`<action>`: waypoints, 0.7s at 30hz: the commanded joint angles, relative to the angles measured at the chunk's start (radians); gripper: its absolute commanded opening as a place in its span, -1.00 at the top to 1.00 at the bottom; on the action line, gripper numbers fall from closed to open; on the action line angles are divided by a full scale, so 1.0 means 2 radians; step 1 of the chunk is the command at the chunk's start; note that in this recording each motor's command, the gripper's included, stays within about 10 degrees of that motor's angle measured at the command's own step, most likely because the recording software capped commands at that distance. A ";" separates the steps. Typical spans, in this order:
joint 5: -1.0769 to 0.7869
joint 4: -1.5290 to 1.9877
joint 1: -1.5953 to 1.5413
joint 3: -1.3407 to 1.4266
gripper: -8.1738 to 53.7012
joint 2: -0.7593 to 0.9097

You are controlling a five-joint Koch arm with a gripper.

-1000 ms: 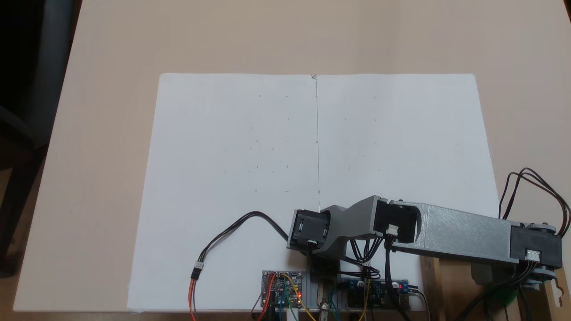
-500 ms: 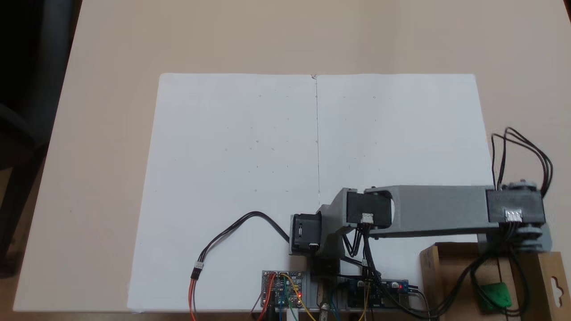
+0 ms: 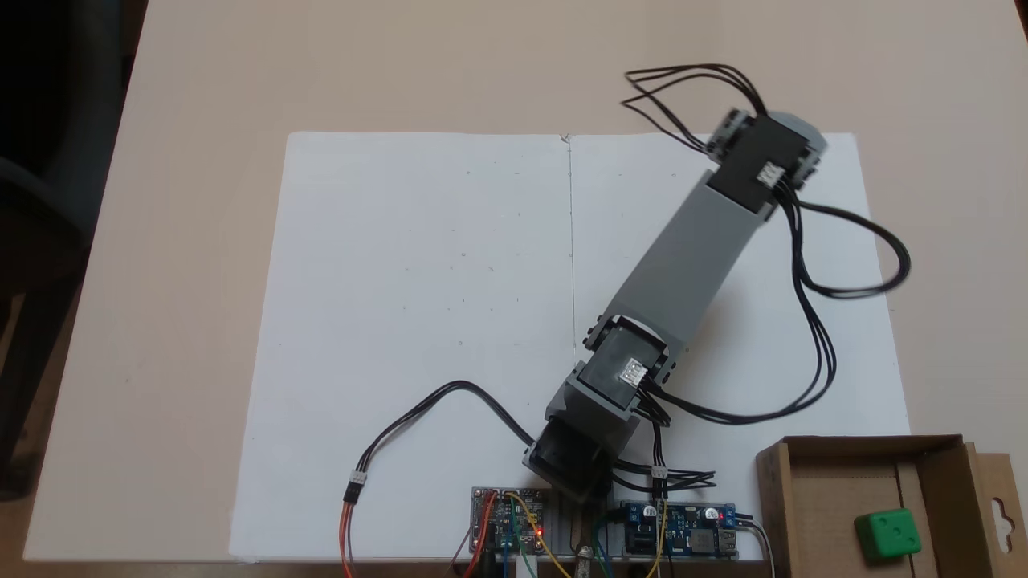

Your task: Grasp a green dice and put it in the bin.

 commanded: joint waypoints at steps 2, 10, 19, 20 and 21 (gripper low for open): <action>0.057 -0.023 -0.081 -0.031 -0.70 0.026; 0.058 -0.109 -0.238 -0.031 -0.70 0.027; 0.057 -0.261 -0.293 0.061 -0.69 0.076; 0.057 -0.284 -0.298 0.094 -0.69 0.090; 0.057 -0.302 -0.305 0.131 -0.69 0.105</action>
